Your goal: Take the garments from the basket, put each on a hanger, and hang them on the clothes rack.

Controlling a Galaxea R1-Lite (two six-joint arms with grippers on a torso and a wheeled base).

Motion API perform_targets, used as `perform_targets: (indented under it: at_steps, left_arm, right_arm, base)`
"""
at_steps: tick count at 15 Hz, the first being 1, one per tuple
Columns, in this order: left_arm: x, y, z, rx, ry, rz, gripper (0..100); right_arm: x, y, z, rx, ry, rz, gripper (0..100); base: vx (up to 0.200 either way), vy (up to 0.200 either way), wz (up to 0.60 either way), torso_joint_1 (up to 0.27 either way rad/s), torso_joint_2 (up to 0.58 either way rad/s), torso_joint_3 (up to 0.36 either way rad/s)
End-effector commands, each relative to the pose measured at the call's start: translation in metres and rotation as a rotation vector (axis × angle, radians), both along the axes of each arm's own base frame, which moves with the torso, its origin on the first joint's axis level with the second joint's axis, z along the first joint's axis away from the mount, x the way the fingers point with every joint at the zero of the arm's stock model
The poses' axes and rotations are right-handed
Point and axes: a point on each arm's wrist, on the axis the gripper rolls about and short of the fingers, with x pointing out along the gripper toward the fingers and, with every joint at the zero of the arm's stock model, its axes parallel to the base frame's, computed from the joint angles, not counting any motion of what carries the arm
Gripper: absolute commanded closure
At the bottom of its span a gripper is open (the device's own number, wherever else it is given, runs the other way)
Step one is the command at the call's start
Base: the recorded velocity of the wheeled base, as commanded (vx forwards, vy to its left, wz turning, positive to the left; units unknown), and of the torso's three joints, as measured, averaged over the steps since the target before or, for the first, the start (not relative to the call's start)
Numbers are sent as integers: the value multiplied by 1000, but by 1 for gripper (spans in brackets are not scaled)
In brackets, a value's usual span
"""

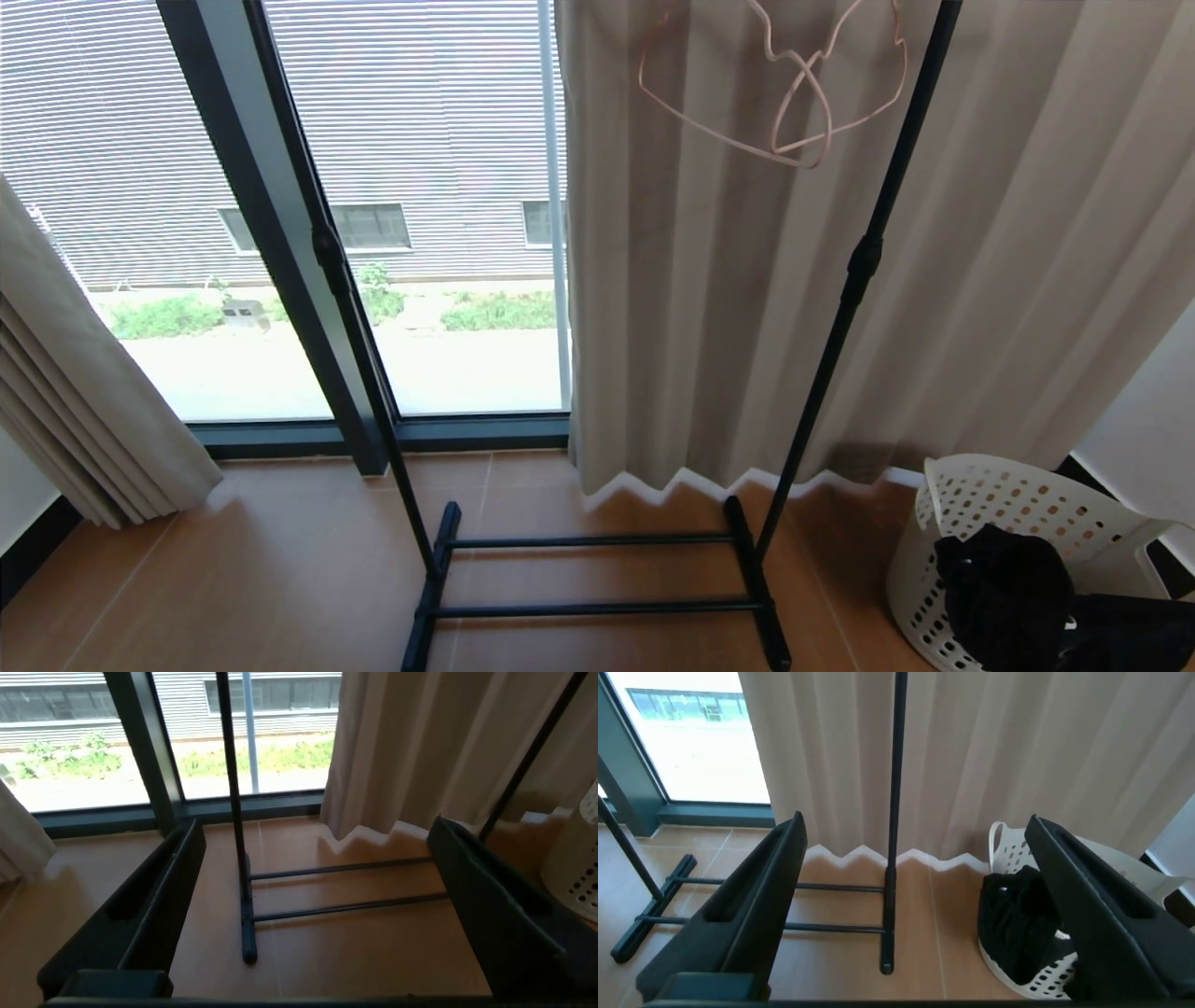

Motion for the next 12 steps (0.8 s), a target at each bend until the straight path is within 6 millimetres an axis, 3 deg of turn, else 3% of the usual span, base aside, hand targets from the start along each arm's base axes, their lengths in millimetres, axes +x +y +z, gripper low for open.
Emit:
perform_targets:
  at_steps: [1, 11, 12]
  left_arm:
    - [0, 0, 0, 0, 1, 0, 0]
    - [0, 0, 0, -4, 2, 0, 0]
    - [0, 0, 0, -2, 1, 0, 0]
  right_arm:
    - [0, 0, 0, 0, -1, 0, 0]
    - [0, 0, 0, 3, -4, -1, 0]
    - [0, 0, 0, 4, -3, -1, 0]
  base:
    - [0, 0, 0, -12, 80, 71]
    - [0, 0, 0, 0, 0, 0]
    - [0, 0, -600, 7, 2, 7]
